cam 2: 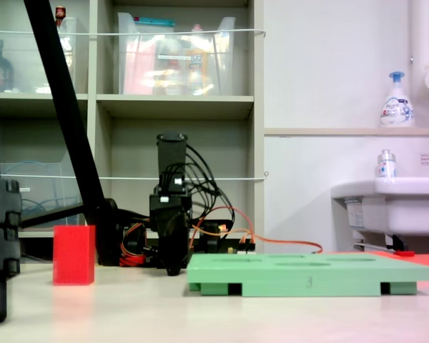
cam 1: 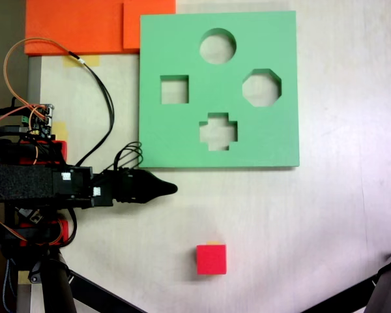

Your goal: Put the square block into the corresponding hole

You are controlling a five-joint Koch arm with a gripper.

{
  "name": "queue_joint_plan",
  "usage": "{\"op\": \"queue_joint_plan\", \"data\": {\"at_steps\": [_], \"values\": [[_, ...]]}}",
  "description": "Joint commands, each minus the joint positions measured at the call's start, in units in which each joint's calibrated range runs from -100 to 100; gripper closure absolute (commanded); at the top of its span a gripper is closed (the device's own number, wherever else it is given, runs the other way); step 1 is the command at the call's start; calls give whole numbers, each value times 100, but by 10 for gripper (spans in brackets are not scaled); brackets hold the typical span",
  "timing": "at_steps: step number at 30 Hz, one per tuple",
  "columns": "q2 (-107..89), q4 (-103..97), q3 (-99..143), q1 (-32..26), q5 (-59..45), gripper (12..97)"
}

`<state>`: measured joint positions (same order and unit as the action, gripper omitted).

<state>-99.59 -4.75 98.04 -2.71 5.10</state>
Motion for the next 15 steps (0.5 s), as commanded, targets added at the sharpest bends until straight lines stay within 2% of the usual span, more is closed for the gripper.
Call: {"op": "queue_joint_plan", "data": {"at_steps": [1,6,10,15], "values": [[-41,711,196,-15,29,596],[-41,720,196,39,532,585],[-41,720,196,44,547,589],[-41,720,196,508,1289,593]]}}
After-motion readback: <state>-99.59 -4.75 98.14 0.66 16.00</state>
